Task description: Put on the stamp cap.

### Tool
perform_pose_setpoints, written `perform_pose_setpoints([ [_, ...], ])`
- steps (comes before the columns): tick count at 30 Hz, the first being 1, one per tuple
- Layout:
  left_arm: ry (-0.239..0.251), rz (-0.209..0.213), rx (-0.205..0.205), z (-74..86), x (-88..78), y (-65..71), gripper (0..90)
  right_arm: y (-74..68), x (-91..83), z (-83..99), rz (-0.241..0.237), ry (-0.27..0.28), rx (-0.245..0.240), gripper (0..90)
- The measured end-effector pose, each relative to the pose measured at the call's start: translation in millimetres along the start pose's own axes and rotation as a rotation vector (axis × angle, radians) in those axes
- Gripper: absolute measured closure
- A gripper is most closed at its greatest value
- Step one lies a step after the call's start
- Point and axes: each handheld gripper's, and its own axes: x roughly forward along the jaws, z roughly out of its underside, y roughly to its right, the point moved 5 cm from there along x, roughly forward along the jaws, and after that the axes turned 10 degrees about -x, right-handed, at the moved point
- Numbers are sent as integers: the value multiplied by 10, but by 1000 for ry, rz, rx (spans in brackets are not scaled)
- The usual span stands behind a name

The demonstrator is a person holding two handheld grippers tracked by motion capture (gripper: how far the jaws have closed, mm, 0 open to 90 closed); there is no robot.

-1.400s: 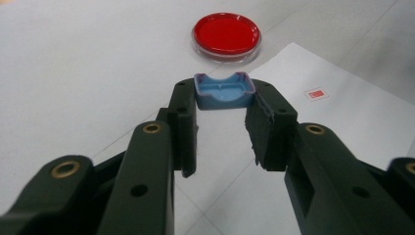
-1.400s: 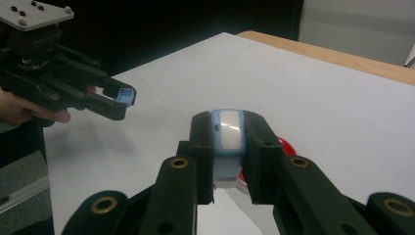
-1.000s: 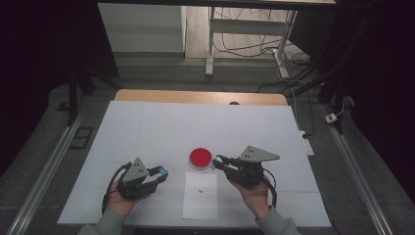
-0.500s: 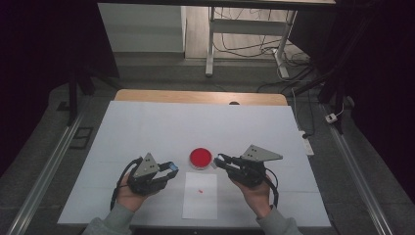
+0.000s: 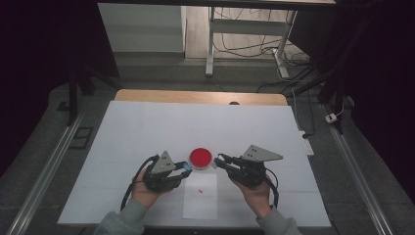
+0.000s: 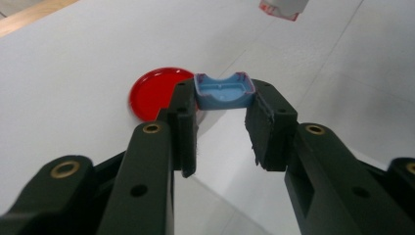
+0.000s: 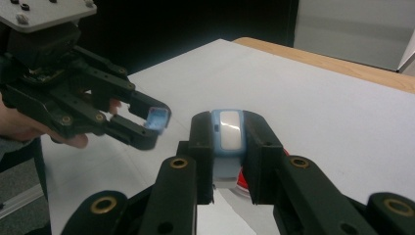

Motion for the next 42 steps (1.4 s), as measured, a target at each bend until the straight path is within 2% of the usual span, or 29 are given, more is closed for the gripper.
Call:
perform_pose_setpoints([
  [10, -17, 34, 12, -29, 191, 131, 654, -1, -3, -4, -1, 5, -2, 756],
  [16, -31, 34, 19, -12, 300, 150, 654, -23, 14, 2, -5, 1, -5, 756],
  [24, -39, 31, 20, 24, 344, 173, 654, -30, 30, 15, -10, -5, -3, 756],
  [28, -32, 31, 19, 30, 354, 191, 654, -50, 41, 12, -3, -8, -24, 757],
  [35, -28, 30, 20, 37, 398, 243, 653, -107, 63, 10, -20, -14, -23, 756],
  [42, -27, 27, 21, 41, 413, 255, 654, -128, 111, 24, -12, -29, 8, 757],
])
